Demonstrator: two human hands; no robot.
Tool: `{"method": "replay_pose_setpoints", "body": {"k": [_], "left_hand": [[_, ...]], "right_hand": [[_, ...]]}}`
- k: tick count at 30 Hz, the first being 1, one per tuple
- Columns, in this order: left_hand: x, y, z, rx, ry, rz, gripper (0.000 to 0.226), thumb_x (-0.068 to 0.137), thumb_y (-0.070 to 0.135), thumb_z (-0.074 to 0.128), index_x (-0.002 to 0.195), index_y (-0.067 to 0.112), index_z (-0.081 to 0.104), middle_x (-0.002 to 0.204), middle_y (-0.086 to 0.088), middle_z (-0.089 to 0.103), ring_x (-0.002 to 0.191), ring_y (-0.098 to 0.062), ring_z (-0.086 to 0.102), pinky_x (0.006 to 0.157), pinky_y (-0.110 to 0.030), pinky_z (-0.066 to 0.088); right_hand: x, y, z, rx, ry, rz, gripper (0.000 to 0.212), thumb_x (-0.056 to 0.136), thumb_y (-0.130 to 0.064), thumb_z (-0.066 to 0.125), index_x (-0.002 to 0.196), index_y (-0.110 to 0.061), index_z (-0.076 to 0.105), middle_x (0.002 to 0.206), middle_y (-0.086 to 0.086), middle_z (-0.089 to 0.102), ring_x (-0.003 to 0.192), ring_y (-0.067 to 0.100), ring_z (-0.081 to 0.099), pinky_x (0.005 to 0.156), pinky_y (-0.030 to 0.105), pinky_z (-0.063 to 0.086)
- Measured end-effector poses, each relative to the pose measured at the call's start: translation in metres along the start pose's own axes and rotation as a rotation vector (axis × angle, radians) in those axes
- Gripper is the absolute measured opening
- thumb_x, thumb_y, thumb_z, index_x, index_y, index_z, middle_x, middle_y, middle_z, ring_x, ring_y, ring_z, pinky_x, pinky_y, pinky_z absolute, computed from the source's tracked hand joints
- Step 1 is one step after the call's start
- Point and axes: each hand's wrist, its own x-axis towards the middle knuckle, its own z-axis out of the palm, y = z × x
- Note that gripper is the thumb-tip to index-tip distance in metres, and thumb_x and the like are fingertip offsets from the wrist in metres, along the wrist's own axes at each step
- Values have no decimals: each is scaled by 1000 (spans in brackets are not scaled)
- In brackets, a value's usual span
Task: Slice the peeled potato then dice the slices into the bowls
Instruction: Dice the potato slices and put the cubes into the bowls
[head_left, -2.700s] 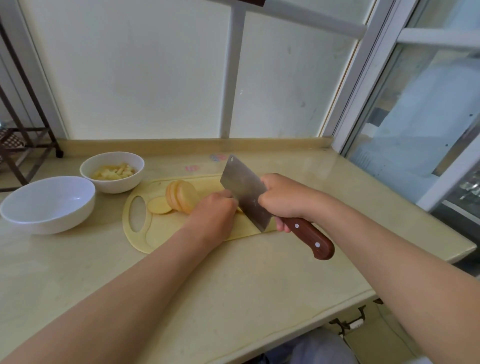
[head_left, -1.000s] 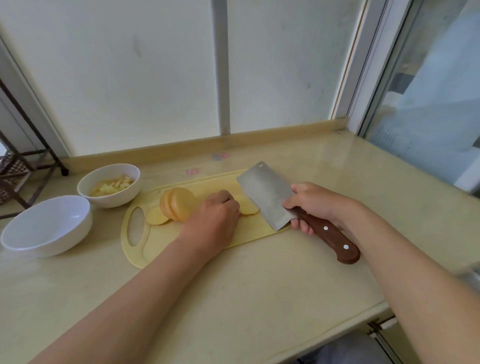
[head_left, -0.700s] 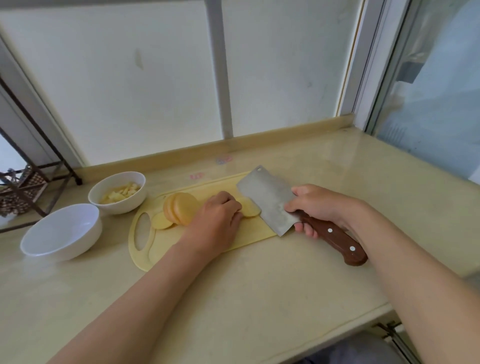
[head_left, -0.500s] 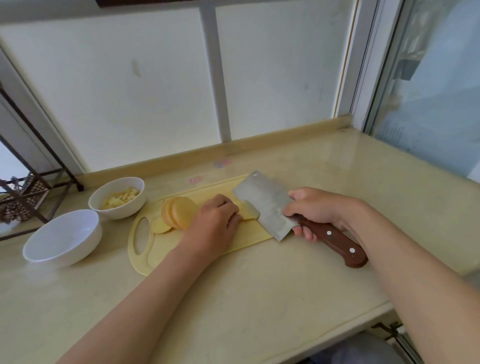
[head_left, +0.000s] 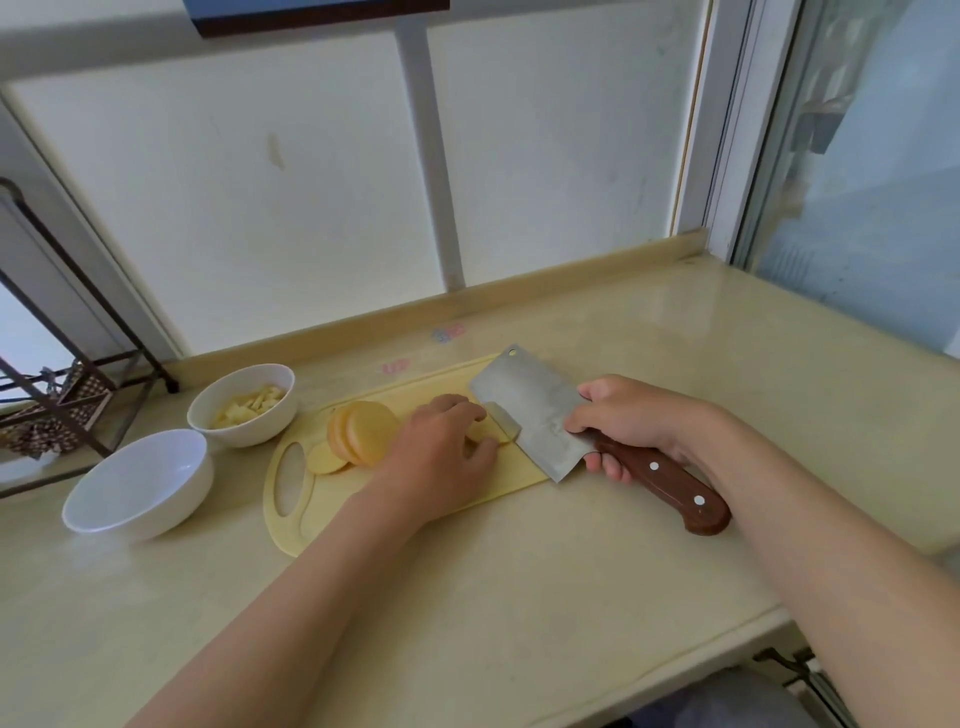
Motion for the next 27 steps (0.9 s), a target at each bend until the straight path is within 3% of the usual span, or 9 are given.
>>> {"method": "replay_pose_setpoints", "body": {"k": [5,10,15,21,24,27], "left_hand": [[4,2,4,94,-35,60,36,94,48,53,126,33,62,135,-1,53,118,-26,50,94,-35,44],[6,-1,-1,192,-94,200,50,96,52,25,124,36,63,137,9,56,120,-27,53,95,-43,47],[5,3,-10,194,-116,275,39,100,37,36,121,27,66,127,12,64,111,-20,58,98,-35,45],[7,7,-15,157,-175,247,32,101,23,45,124,16,67,131,-2,62,121,-25,54,103,-23,29],[6,7,-19,117,-213,215,36,100,19,44,132,15,62,141,0,55,131,-19,46,107,-17,23],[-1,3,-20,60,-150,172,37,92,18,45,120,9,67,133,-4,60,123,-25,54,103,-26,36]], "right_hand": [[0,0,2,1,3,-4,11,100,-10,47,106,-11,56,61,11,58,40,18,50,40,22,41],[-2,0,1,8,-2,0,11,101,-10,46,108,-10,55,61,11,58,40,18,49,39,21,41],[-5,1,-3,29,17,1,18,99,-9,48,114,-6,56,64,14,58,41,18,49,41,22,41],[-21,3,-10,63,90,2,18,97,-7,47,112,-6,57,63,14,58,42,20,47,42,21,40],[-30,0,-11,-11,113,-33,19,98,-10,47,111,-11,60,63,14,60,43,21,48,43,23,41],[-35,-10,-15,-152,150,-114,16,101,-13,46,111,-15,59,66,15,64,49,24,57,47,29,47]]}}
